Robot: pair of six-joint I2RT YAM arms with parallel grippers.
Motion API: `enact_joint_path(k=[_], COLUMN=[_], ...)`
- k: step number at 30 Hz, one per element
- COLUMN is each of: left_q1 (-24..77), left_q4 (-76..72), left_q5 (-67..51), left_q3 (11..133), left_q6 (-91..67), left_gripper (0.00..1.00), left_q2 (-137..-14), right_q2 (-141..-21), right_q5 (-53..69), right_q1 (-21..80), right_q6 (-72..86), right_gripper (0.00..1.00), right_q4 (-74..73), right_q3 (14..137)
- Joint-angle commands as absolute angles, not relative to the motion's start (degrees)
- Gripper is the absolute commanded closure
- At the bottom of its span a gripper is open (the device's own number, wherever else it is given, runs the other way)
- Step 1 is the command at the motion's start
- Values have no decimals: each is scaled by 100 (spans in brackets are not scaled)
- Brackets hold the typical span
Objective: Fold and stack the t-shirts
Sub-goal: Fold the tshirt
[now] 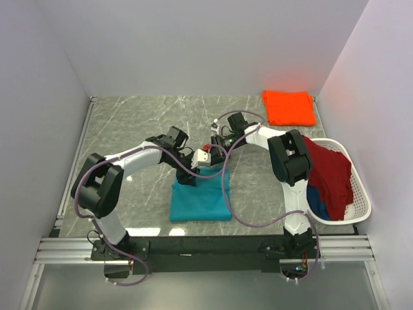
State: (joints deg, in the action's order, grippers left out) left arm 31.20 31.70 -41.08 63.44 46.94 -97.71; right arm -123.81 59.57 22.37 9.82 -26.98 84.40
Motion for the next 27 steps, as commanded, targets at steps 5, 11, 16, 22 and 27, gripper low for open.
enact_joint_path(k=[5, 11, 16, 22, 27], left_q1=[3322, 3445, 3507, 3568, 3647], left_q4=[3375, 3340, 3428, 3472, 3331], left_q5=[-4175, -4052, -4069, -4113, -3912], left_q3=[6723, 6715, 6724, 6680, 6504], left_q6=[4799, 4746, 4755, 4737, 4597], left_gripper=[47, 58, 66, 88, 99], left_q2=[-10098, -10309, -10327, -10231, -9818], right_q2=[-12472, -12524, -12621, -12797, -13069], right_q5=[6135, 6126, 6161, 6170, 6170], right_q1=[2294, 2320, 2373, 2522, 2628], right_q6=[1283, 1187, 1160, 1046, 1011], right_gripper=[76, 77, 77, 78, 78], right_q4=[-2259, -2391, -2443, -2557, -2654], right_q3=[8367, 8473, 8604, 8692, 8780])
